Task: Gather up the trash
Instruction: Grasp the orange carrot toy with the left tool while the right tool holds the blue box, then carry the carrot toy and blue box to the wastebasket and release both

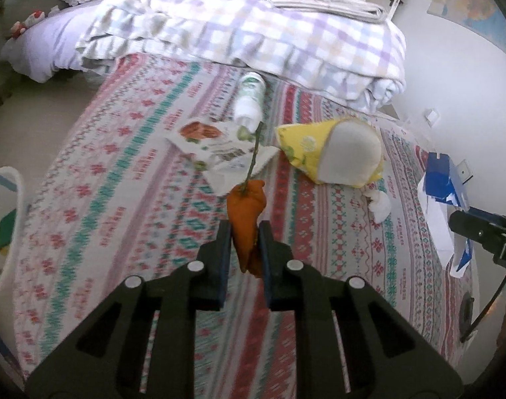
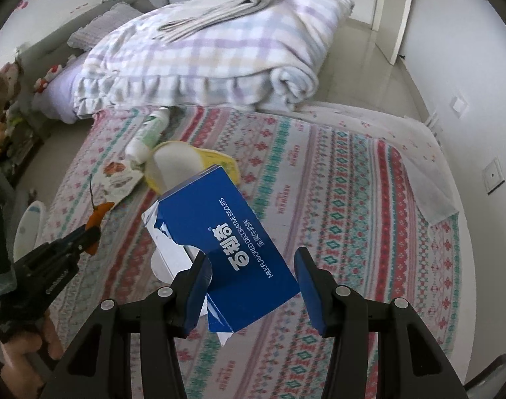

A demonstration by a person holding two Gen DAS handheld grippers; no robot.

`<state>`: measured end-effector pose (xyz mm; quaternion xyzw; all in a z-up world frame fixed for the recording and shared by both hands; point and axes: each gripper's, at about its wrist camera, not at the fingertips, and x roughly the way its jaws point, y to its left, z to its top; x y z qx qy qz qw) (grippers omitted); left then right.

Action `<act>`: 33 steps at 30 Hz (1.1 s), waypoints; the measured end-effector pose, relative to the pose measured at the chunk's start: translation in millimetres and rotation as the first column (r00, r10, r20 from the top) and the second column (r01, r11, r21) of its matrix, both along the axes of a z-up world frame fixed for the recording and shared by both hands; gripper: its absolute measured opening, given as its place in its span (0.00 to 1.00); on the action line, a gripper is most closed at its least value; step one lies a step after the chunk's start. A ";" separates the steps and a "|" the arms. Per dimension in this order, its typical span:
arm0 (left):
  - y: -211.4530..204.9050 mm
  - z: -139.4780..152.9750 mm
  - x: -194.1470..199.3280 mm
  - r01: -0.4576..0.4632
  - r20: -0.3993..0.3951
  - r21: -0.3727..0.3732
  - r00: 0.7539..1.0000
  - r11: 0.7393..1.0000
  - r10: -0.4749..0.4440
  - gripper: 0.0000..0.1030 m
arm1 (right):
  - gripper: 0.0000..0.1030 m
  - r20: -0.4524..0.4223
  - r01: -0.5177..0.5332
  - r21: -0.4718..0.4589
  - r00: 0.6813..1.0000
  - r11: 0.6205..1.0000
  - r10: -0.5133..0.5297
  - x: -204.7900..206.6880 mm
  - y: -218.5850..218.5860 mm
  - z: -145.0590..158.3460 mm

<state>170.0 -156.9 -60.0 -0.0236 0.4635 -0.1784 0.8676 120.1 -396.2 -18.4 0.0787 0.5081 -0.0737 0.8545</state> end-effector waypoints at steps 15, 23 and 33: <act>82.3 19.4 -0.9 -0.112 0.035 0.037 0.993 0.993 0.111 0.17 | 0.50 0.038 -0.108 0.016 0.994 0.994 0.107 20.6 75.5 9.6; 133.3 21.4 -4.4 -0.179 0.045 0.056 0.983 0.982 0.177 0.17 | 0.50 0.045 -0.164 0.021 0.986 0.986 0.163 33.9 117.9 7.3; 190.0 23.1 -9.4 -0.255 0.044 0.069 0.967 0.965 0.252 0.17 | 0.51 0.051 -0.235 0.030 0.971 0.972 0.233 51.9 175.0 4.7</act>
